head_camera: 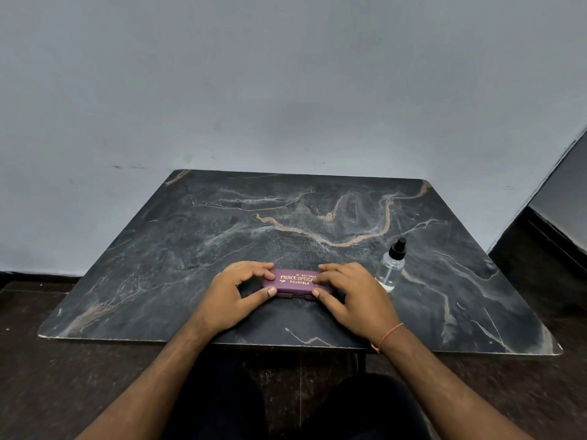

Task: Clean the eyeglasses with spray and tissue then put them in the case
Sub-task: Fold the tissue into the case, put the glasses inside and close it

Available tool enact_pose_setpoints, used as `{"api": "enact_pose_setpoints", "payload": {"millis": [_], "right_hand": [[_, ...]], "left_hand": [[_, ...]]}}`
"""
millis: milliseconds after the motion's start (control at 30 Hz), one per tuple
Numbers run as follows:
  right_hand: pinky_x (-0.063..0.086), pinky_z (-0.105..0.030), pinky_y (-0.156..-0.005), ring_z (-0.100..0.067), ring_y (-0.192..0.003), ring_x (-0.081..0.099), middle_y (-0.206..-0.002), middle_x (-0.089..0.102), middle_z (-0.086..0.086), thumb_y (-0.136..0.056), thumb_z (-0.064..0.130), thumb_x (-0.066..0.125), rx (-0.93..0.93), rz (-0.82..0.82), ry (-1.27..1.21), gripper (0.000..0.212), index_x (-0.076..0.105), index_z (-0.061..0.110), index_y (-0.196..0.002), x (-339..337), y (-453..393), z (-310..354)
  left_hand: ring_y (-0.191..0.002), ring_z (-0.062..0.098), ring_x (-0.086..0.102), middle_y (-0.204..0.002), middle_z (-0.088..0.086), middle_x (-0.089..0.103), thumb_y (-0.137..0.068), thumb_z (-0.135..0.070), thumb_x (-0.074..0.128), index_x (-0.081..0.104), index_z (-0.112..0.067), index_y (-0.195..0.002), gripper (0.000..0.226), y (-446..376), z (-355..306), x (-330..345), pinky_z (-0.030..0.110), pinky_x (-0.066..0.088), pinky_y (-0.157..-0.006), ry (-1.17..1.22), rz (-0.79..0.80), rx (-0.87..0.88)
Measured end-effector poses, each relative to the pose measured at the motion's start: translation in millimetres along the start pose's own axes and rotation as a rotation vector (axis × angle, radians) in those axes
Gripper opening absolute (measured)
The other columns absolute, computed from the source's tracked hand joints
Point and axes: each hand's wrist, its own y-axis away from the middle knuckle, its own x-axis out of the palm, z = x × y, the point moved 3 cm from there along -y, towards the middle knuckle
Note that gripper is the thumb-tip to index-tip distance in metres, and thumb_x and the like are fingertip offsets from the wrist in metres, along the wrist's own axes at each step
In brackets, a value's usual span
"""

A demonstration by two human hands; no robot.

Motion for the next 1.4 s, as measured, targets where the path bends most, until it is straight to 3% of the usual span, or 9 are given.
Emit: {"api": "enact_pose_setpoints", "payload": {"millis": [233, 433, 633, 1067, 1233, 1400], "right_hand": [[0.052, -0.03, -0.099, -0.005, -0.113, 0.063, -0.131, 0.073, 0.02, -0.09, 0.052, 0.074, 0.074, -0.023, -0.151, 0.025, 0.078, 0.039, -0.112, 6, 2, -11], [0.051, -0.03, -0.103, 0.001, -0.118, 0.063, -0.127, 0.073, 0.025, -0.086, 0.051, 0.081, 0.128, -0.051, -0.245, 0.028, 0.079, 0.04, -0.112, 10, 5, -16], [0.051, -0.019, -0.099, 0.006, -0.119, 0.064, -0.125, 0.073, 0.029, -0.08, 0.043, 0.09, 0.212, -0.027, -0.334, 0.07, 0.062, 0.036, -0.144, 8, 6, -16], [0.054, -0.031, -0.103, -0.003, -0.12, 0.061, -0.134, 0.069, 0.021, -0.09, 0.054, 0.073, 0.246, -0.036, -0.205, 0.06, 0.059, 0.037, -0.146, 11, 7, -18], [0.051, -0.028, -0.103, -0.009, -0.12, 0.061, -0.133, 0.069, 0.015, -0.093, 0.055, 0.069, 0.233, -0.036, -0.125, 0.058, 0.058, 0.035, -0.146, 7, 8, -13], [0.048, -0.027, -0.105, -0.011, -0.123, 0.059, -0.136, 0.068, 0.013, -0.095, 0.053, 0.067, 0.2, -0.038, -0.081, 0.056, 0.058, 0.033, -0.147, 6, 7, -12]], "left_hand": [[-0.13, -0.006, 0.061, -0.124, -0.034, 0.074, -0.08, -0.06, 0.079, 0.081, -0.046, -0.104, 0.028, 0, 8, 2, 0.026, 0.044, -0.115, 0.052, -0.015, -0.082], [-0.124, -0.002, 0.066, -0.123, -0.033, 0.076, -0.082, -0.036, 0.094, 0.081, -0.044, -0.102, 0.025, 0, 13, 3, 0.033, 0.048, -0.114, 0.044, 0.013, -0.109], [-0.124, -0.003, 0.066, -0.124, -0.033, 0.075, -0.083, -0.031, 0.094, 0.08, -0.043, -0.101, 0.026, 2, 12, 4, 0.032, 0.049, -0.113, 0.028, 0.016, -0.135], [-0.125, -0.013, 0.063, -0.125, -0.043, 0.069, -0.086, -0.05, 0.088, 0.073, -0.051, -0.119, 0.036, -8, 4, 10, 0.03, 0.045, -0.117, -0.073, 0.025, -0.212], [-0.119, -0.02, 0.063, -0.122, -0.037, 0.073, -0.087, -0.049, 0.087, 0.071, -0.048, -0.126, 0.043, -8, -3, 10, 0.026, 0.046, -0.115, -0.059, 0.03, -0.258], [-0.125, -0.006, 0.066, -0.129, -0.029, 0.073, -0.101, -0.046, 0.072, 0.07, -0.043, -0.133, 0.032, -5, -4, 10, 0.036, 0.05, -0.117, -0.079, 0.007, -0.267]]}}
